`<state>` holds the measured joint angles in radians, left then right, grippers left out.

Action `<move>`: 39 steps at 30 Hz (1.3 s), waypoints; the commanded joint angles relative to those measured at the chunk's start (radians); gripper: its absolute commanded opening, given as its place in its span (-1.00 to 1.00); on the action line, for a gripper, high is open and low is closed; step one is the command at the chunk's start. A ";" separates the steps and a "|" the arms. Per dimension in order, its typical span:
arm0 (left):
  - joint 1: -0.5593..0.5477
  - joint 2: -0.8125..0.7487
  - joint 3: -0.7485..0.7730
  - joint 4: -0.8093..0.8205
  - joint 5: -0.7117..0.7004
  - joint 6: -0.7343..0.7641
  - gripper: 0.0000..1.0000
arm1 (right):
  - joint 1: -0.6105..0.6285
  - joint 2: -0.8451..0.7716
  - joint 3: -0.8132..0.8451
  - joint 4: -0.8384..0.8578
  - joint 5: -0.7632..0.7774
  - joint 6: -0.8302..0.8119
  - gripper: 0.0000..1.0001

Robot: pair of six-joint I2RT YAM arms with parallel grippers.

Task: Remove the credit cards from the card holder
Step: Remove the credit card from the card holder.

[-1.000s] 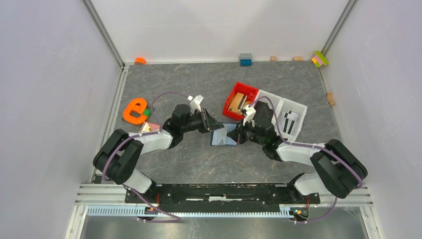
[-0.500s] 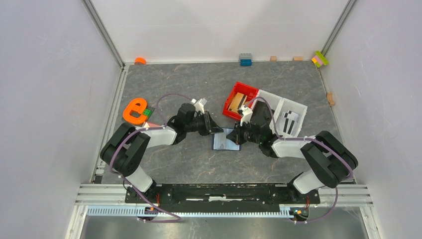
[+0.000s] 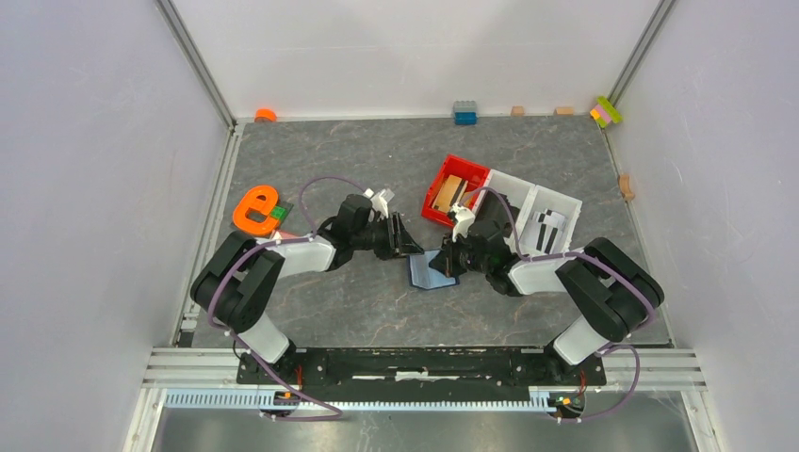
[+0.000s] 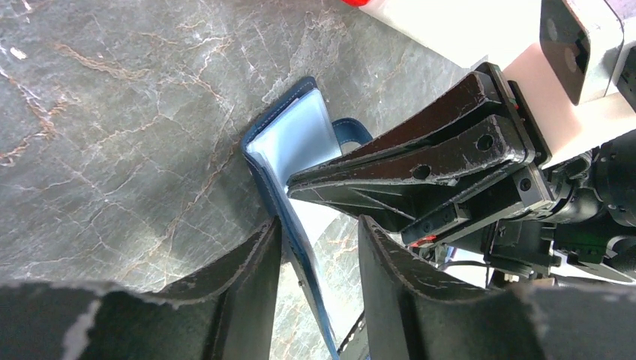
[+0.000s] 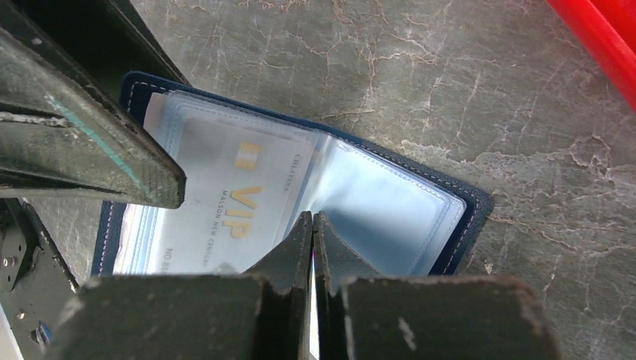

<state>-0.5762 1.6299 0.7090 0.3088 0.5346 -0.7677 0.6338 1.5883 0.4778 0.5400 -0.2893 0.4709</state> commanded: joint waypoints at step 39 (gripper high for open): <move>0.019 0.007 -0.011 0.000 0.057 -0.019 -0.12 | 0.015 0.004 0.029 0.032 -0.018 0.038 -0.92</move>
<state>-0.5621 1.6184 0.6682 0.3038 0.5781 -0.7765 0.6415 1.5890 0.4808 0.5365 -0.2958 0.5011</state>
